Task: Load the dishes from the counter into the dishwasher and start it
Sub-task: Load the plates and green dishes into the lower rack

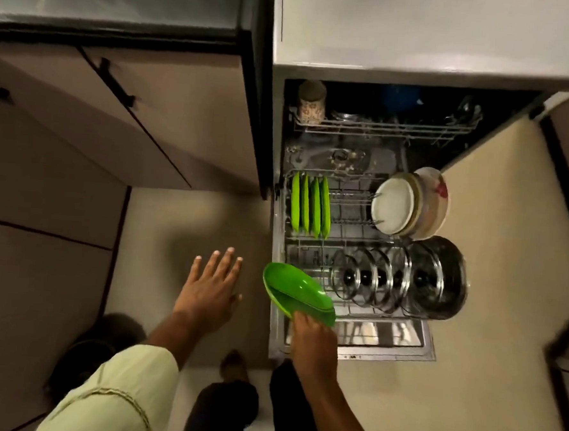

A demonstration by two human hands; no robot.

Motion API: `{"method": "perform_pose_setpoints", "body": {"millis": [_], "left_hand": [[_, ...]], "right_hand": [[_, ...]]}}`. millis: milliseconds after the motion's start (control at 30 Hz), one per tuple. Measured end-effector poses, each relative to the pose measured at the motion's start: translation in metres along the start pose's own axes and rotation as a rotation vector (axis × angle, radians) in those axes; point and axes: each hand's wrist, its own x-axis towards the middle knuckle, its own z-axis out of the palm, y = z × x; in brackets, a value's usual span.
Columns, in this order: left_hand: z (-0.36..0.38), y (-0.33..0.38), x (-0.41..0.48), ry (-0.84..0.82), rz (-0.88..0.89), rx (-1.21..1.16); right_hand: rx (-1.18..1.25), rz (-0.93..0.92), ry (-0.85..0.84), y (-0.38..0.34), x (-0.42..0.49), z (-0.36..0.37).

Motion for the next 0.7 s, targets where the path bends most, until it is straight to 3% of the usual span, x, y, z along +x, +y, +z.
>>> {"method": "perform_pose_setpoints", "body": {"millis": [200, 700], "left_hand": [[0.038, 0.023, 0.070, -0.147, 0.081, 0.090], [0.108, 0.032, 0.243, -0.238, 0.264, 0.243]], "right_hand": [[0.151, 0.248, -0.168, 0.033, 0.030, 0.065], [0.559, 0.551, -0.008, 0.061, 0.102, 0.162]]}}
